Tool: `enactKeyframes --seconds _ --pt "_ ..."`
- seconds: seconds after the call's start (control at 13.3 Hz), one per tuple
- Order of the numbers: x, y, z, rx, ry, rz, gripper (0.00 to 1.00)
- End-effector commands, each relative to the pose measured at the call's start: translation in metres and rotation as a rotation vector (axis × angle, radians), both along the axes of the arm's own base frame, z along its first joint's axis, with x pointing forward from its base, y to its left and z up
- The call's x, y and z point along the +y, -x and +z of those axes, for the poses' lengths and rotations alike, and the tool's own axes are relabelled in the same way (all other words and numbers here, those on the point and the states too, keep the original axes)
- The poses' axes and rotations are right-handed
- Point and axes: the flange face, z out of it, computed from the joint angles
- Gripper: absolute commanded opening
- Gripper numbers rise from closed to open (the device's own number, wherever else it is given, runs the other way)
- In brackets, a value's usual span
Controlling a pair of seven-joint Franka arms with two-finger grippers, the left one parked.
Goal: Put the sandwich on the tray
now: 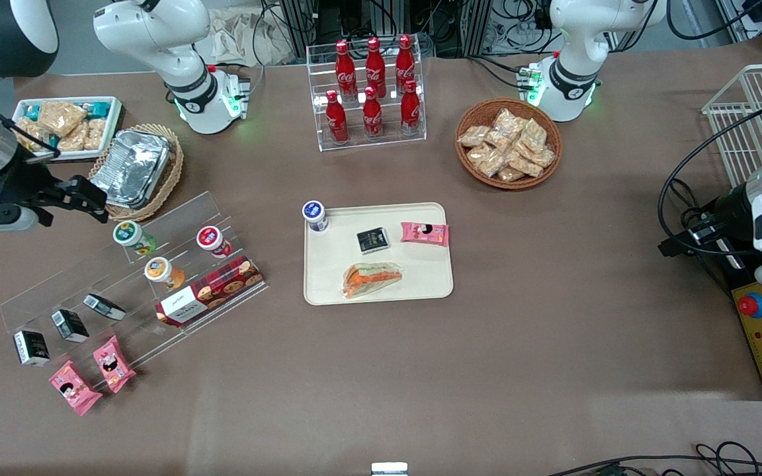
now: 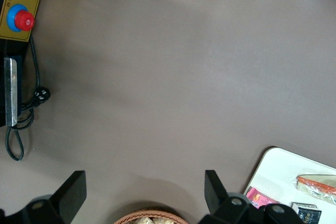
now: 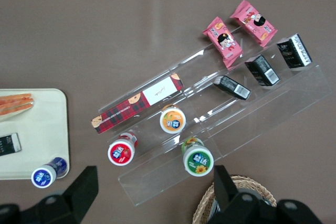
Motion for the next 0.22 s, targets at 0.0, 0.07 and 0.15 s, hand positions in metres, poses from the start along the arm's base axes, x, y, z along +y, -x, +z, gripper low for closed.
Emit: enactKeyframes --seconds 0.0,0.07,0.15 --pt "-0.0189 -0.0087 -0.0001 -0.013 0.023 0.046 0.98" --pt "-0.0224 -0.0109 0.0019 -0.033 0.029 0.085 0.98" --pt "-0.0257 -0.0110 0.0026 -0.039 0.029 0.100 0.98"
